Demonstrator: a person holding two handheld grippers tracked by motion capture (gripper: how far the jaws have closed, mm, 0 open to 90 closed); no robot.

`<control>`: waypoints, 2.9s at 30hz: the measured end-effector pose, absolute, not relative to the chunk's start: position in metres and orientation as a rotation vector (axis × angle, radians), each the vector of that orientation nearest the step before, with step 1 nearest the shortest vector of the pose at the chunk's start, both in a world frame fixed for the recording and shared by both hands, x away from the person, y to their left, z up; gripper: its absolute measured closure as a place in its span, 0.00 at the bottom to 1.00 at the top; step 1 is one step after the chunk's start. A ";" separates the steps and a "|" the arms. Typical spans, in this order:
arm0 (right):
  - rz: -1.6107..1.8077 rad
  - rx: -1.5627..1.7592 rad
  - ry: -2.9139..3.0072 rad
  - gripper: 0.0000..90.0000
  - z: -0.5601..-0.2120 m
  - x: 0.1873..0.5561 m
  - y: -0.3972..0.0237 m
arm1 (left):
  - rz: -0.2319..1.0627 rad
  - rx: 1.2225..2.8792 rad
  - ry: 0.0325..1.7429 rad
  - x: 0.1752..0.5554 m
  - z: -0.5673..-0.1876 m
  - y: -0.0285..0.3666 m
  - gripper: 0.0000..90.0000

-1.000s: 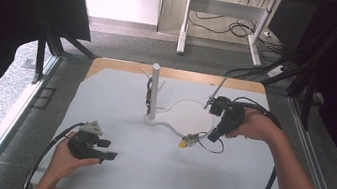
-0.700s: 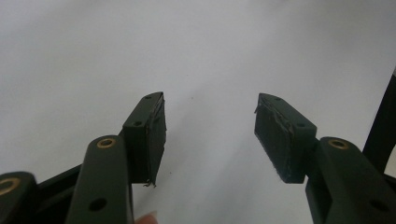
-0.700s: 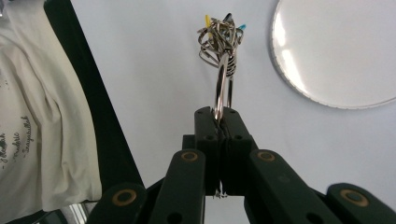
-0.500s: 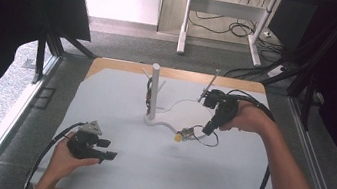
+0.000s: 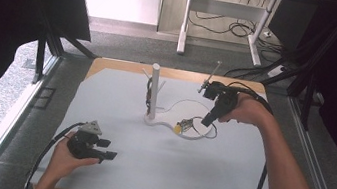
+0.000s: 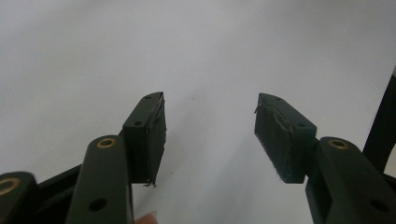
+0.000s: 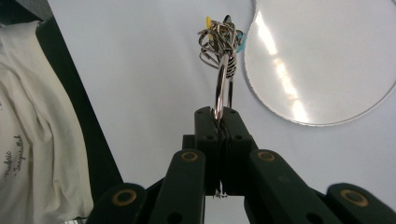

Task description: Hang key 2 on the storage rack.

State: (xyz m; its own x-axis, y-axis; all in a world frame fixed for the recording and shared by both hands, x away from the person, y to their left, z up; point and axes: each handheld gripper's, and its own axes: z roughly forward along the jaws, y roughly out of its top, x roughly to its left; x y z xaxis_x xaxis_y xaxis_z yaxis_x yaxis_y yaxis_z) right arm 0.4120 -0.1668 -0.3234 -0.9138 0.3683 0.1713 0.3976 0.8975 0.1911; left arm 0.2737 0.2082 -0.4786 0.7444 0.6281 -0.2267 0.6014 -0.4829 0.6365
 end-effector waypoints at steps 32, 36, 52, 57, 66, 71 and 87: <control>-0.395 -0.721 -2.935 0.98 -0.320 0.466 -0.150 | 0.037 2.189 0.924 0.273 -0.478 0.217 0.49; -0.389 -0.727 -2.931 0.98 -0.321 0.470 -0.149 | 0.041 2.191 0.924 0.273 -0.478 0.218 0.49; -0.421 -0.753 -2.946 0.98 -0.321 0.496 -0.130 | 0.050 2.185 0.920 0.272 -0.475 0.223 0.49; -0.412 -0.773 -2.942 0.98 -0.322 0.505 -0.122 | 0.047 2.180 0.917 0.272 -0.475 0.224 0.49; -0.428 -0.727 -2.952 0.98 -0.319 0.514 -0.098 | 0.044 2.178 0.917 0.271 -0.475 0.225 0.49; -0.434 -0.716 -2.955 0.98 -0.318 0.517 -0.087 | 0.043 2.168 0.924 0.270 -0.475 0.227 0.49; -0.440 -0.713 -2.978 0.98 -0.319 0.523 -0.071 | 0.040 2.161 0.923 0.270 -0.476 0.227 0.49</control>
State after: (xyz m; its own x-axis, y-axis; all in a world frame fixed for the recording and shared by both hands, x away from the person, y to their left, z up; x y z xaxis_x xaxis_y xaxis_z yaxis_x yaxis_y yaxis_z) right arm 0.5226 -0.0708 -0.3194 -0.8928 0.4364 0.1117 0.4501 0.8536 0.2624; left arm 0.2698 0.2271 -0.4756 0.7368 0.6270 -0.2529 0.6030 -0.4402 0.6654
